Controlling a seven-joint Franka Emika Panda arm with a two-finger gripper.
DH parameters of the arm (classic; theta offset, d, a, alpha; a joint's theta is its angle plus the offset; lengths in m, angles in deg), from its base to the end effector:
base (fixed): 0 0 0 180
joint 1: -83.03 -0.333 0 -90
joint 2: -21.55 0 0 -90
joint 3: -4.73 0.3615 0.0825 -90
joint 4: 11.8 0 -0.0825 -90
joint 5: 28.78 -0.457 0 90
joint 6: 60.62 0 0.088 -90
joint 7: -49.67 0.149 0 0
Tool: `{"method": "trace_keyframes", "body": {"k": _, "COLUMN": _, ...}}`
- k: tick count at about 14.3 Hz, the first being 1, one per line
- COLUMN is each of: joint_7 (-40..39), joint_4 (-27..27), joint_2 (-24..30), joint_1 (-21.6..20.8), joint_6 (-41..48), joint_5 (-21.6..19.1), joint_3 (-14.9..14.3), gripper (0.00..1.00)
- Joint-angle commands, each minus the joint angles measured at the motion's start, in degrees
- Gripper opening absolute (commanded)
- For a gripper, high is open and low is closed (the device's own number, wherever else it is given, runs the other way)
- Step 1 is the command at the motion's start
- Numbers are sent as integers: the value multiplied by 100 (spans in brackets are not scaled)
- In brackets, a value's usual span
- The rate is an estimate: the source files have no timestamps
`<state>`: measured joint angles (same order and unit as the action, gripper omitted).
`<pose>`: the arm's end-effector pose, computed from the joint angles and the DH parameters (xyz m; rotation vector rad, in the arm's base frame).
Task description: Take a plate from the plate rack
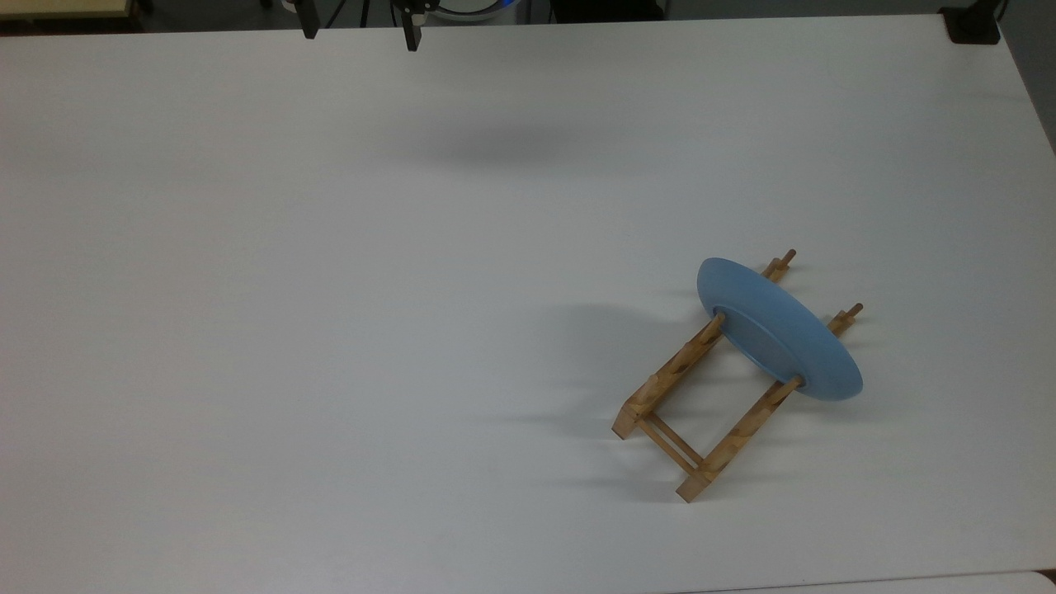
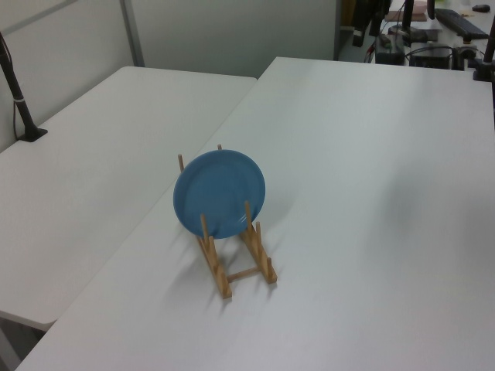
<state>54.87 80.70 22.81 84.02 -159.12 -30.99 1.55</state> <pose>0.6380 -0.0417 0.6322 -3.0839 0.2579 -0.1957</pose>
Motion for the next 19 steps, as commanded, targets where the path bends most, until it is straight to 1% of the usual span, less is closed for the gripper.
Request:
{"method": "trace_keyframes", "body": {"k": 1, "joint_7": -37, "joint_4": 242, "joint_2": 155, "joint_1": -90, "joint_6": -47, "joint_5": -60, "joint_3": -77, "gripper": 100}}
{"method": "trace_keyframes", "body": {"k": 19, "joint_7": -89, "joint_4": 233, "joint_2": 120, "joint_1": -107, "joint_6": -64, "joint_5": -69, "joint_3": -77, "gripper": 100}}
